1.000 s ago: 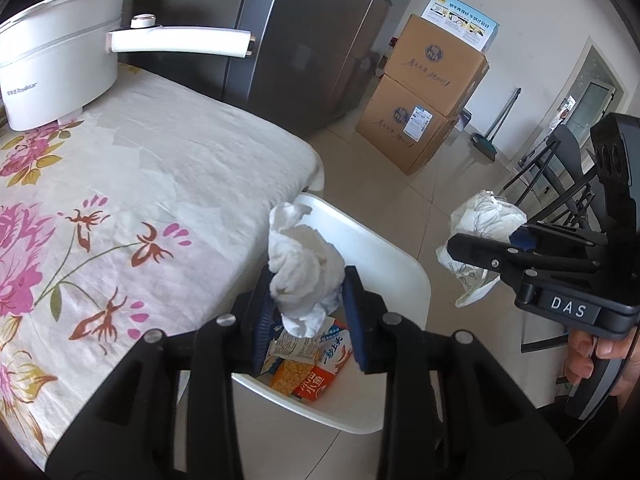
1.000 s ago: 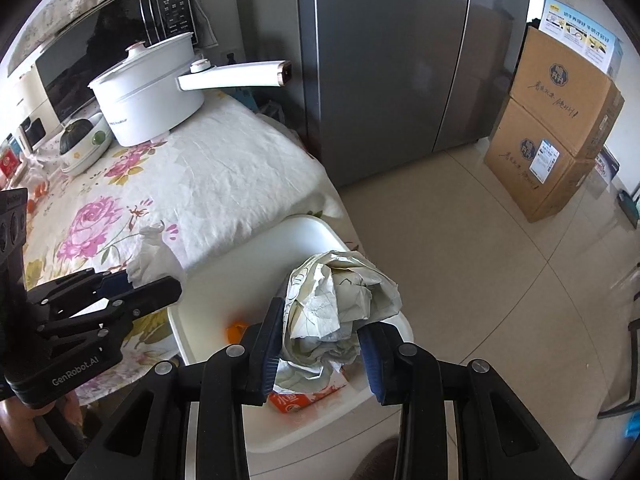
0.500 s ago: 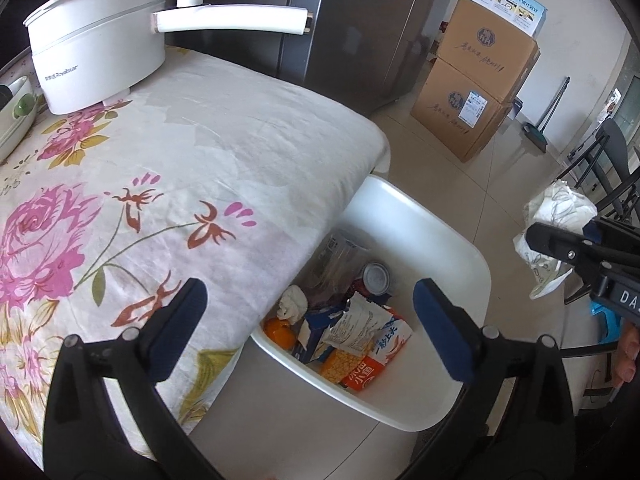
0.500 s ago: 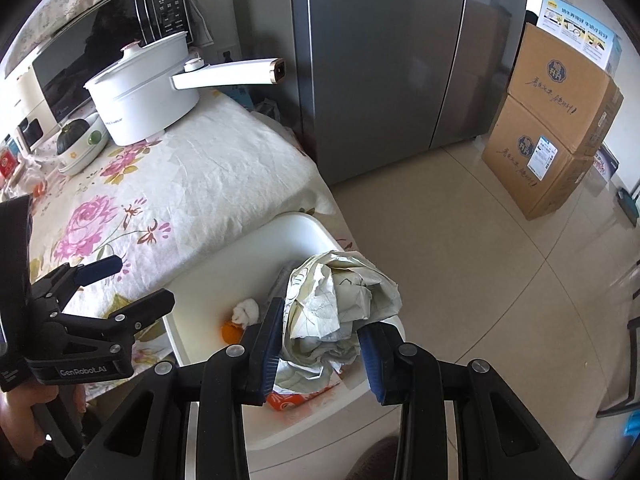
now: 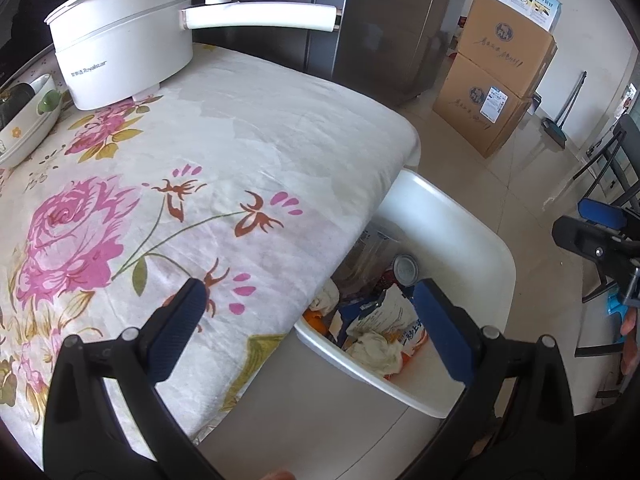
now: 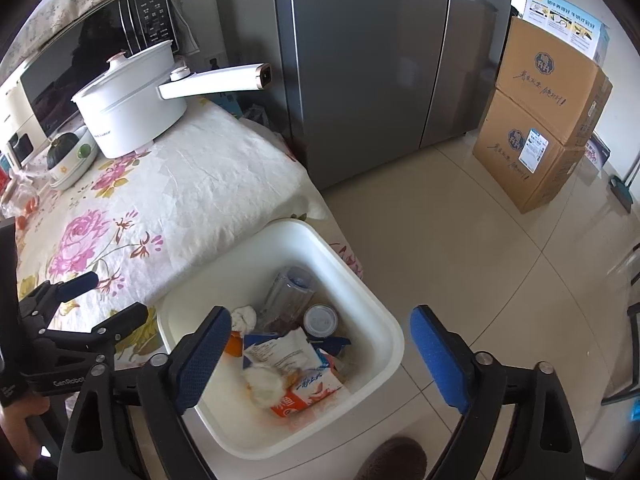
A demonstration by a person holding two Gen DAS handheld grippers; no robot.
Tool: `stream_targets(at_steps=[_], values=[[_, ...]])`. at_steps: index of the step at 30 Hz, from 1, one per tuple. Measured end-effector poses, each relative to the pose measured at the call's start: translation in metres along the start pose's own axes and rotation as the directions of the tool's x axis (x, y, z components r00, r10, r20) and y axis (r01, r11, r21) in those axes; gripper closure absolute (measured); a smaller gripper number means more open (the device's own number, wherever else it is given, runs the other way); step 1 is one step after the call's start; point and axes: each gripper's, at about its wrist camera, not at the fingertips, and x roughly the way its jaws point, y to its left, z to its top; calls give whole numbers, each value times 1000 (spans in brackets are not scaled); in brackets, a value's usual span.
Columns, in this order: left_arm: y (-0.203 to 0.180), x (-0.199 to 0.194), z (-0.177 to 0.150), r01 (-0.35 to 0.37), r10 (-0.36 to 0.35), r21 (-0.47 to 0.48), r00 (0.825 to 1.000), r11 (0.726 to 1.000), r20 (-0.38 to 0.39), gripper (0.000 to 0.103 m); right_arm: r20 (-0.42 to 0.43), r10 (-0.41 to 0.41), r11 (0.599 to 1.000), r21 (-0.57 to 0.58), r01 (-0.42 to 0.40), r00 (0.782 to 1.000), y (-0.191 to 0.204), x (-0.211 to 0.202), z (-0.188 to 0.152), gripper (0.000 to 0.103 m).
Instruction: Collect trash
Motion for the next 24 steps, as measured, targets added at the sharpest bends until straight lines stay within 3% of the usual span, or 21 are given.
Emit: stream_targets(at_steps=[13, 17, 24], values=[[-2, -29, -8, -13, 12, -34, 1000, 999, -11, 0, 32, -79, 997, 1, 79, 996, -2, -18, -8, 0], [-8, -54, -15, -48, 48, -29, 999, 998, -7, 0, 67, -79, 997, 18, 78, 995, 4, -42, -16, 0], [-17, -115, -38, -119, 122, -45, 990, 992, 73, 0, 179, -116, 992, -27, 122, 977, 30, -95, -41, 0]])
